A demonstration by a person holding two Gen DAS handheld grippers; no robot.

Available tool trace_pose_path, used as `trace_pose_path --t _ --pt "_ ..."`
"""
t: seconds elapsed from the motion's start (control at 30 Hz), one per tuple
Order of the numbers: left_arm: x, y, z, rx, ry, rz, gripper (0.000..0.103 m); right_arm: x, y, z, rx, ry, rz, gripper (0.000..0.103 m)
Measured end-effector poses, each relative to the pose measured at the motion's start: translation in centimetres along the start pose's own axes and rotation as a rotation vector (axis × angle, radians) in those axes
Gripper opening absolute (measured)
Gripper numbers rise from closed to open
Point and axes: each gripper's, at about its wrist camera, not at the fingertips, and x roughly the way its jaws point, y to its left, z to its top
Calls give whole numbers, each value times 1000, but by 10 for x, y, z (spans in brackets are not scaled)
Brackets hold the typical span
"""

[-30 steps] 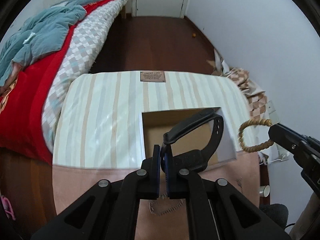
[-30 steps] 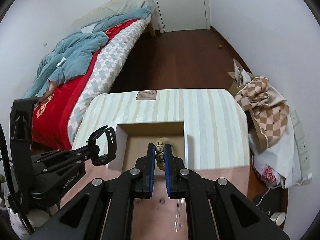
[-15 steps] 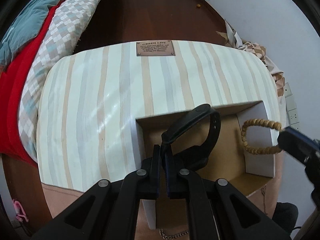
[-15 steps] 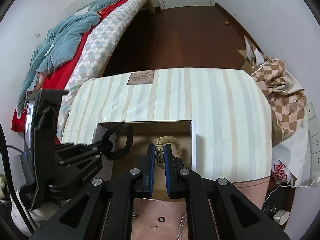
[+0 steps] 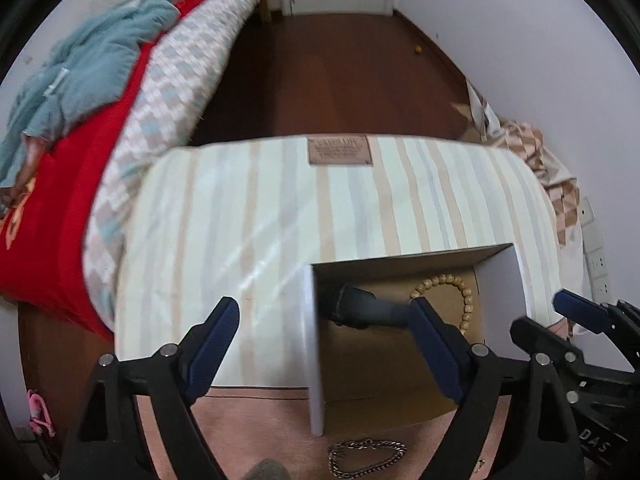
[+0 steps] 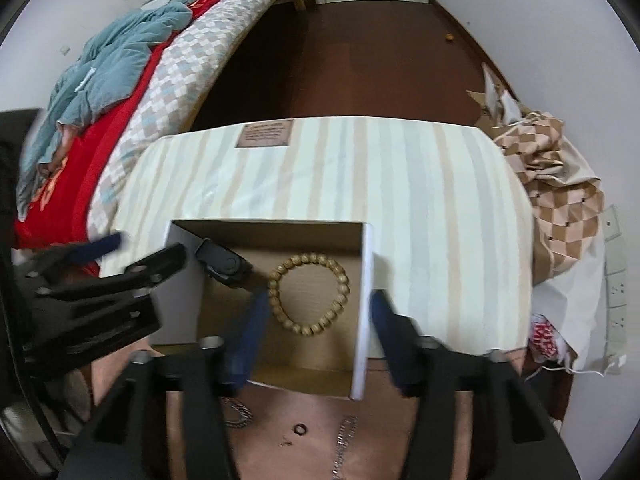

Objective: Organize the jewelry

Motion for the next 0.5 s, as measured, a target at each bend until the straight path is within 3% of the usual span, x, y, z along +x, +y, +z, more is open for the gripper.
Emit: trace_pose_path --t 0.1,0.17,0.5 --pt "-6 5 -7 -14 -15 31 103 -4 -2 -9 -14 -8 -72 72" --pt "-9 8 -16 -23 -35 52 103 -4 -3 -16 -12 -11 -110 96" --pt "-18 9 -53 -31 -64 113 103 0 3 -48 -20 -21 -151 98"
